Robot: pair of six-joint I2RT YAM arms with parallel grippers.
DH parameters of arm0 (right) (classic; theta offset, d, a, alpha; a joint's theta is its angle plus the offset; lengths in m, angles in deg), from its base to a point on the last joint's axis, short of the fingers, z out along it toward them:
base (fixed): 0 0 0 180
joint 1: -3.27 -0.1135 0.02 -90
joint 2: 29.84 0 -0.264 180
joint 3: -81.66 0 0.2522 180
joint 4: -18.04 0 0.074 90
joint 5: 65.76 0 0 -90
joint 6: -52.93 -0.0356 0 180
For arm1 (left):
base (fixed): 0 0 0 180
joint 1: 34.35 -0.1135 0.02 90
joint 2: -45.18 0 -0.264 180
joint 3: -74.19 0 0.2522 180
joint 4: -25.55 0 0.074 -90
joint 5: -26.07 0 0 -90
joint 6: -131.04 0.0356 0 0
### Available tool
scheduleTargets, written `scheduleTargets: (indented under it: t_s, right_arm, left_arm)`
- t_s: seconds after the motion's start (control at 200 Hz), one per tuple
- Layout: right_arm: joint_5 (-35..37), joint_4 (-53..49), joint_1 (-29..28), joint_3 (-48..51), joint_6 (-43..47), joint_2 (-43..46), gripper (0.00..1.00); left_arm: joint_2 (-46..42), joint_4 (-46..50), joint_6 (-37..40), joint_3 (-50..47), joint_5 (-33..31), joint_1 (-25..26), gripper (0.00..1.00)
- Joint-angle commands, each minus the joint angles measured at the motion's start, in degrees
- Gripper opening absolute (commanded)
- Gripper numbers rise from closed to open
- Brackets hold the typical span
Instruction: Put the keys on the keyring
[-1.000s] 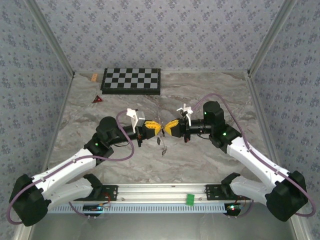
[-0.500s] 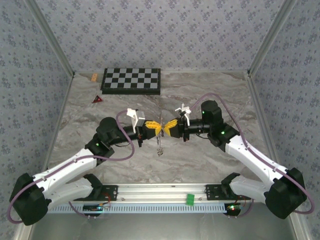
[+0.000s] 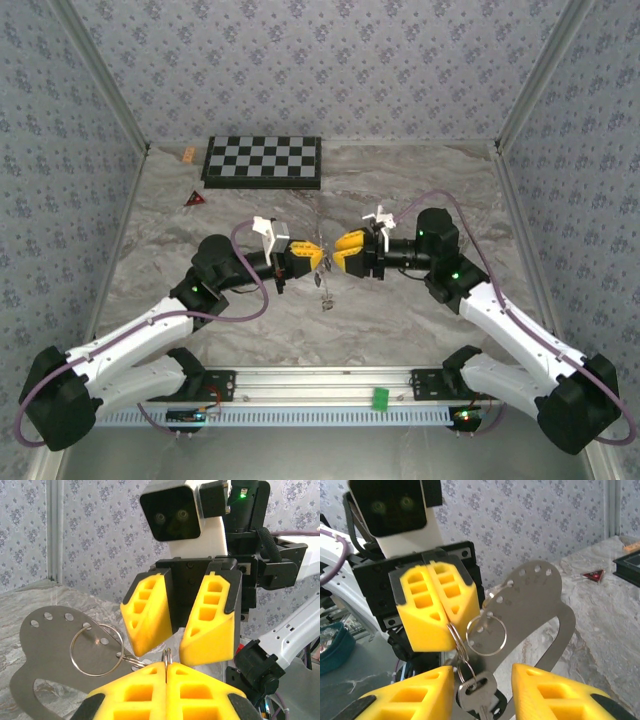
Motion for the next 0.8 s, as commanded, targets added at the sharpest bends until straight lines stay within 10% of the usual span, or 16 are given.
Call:
scheduleTargets:
  t_s: [0.0, 0.4, 0.795]
  right_arm:
    - [-2.09, 5.12, -0.19, -0.97, -2.69, -0.90, 0.35]
    - [-3.86, 5.43, -1.98, -3.24, -2.46, -4.66, 0.30]
    - [-4.35, 4.91, -2.44, -3.09, -1.91, -5.04, 0.02]
  left_arm:
    - [-0.98, -3.64, -0.76, 0.28, 0.36, 0.51, 0.00]
    - [-1.45, -3.07, -0.56, 0.55, 0.30, 0.50, 0.00]
    - [-1.15, -3.33, -0.57, 0.47, 0.31, 0.50, 0.00]
